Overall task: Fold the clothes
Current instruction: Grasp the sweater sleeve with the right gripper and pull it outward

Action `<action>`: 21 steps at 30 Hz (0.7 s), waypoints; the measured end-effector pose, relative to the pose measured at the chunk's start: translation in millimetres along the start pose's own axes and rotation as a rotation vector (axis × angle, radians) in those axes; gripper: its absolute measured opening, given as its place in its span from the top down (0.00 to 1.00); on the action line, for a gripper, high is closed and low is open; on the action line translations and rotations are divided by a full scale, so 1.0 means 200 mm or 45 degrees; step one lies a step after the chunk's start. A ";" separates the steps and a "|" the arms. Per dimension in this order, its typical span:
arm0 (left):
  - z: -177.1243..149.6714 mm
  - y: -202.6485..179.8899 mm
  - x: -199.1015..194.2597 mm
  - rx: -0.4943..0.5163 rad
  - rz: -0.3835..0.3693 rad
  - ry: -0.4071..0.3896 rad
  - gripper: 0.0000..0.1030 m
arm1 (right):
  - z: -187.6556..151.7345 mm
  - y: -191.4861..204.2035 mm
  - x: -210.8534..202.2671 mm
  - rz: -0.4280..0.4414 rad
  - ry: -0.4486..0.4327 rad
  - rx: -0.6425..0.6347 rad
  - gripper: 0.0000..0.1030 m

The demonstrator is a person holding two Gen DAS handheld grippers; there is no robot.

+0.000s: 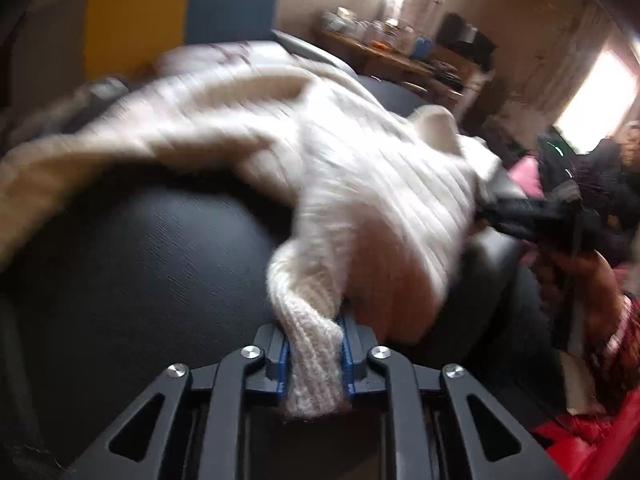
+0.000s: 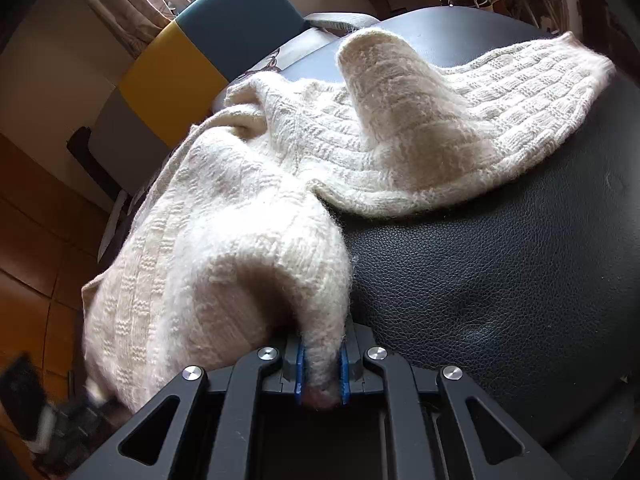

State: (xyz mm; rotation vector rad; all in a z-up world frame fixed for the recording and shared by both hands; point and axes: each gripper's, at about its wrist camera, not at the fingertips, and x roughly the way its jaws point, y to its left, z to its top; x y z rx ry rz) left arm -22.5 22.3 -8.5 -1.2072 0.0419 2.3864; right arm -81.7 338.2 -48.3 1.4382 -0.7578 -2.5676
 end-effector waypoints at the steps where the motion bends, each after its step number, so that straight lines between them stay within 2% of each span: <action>1: 0.05 0.01 -0.08 0.014 0.047 -0.056 0.84 | 0.00 0.01 0.00 0.006 0.004 0.000 0.87; 5: 0.19 0.02 -0.36 0.122 0.243 -0.159 0.87 | 0.00 0.05 0.00 0.036 0.024 -0.003 0.87; 7: 0.20 -0.02 -0.49 0.220 0.432 -0.196 0.95 | -0.01 0.09 0.00 0.032 0.030 -0.052 0.87; 9: 0.17 -0.06 -0.57 0.332 0.659 -0.228 0.95 | -0.02 0.15 0.00 0.025 0.035 -0.109 0.87; 11: 0.12 -0.07 -0.60 0.359 0.650 -0.206 0.95 | -0.03 0.19 0.01 0.019 0.045 -0.155 0.87; 13: 0.06 -0.05 -0.53 0.310 0.495 -0.114 0.94 | -0.03 0.19 0.03 0.016 0.062 -0.169 0.87; 15: -0.01 -0.02 -0.40 0.275 0.388 -0.037 0.92 | -0.01 0.17 0.03 0.021 0.062 -0.143 0.87; 16: -0.03 0.00 -0.32 0.236 0.345 -0.009 0.92 | 0.01 0.15 0.01 0.011 0.044 -0.121 0.87; 17: -0.04 0.03 -0.26 0.193 0.305 0.006 0.84 | 0.03 0.13 -0.01 -0.014 0.018 -0.109 0.87; 19: -0.05 0.09 -0.15 0.098 0.228 0.040 0.76 | 0.06 0.07 -0.07 -0.083 -0.037 -0.092 0.87; 21: -0.04 0.15 -0.07 0.003 0.177 0.070 0.76 | 0.09 -0.02 -0.10 -0.152 -0.064 -0.058 0.87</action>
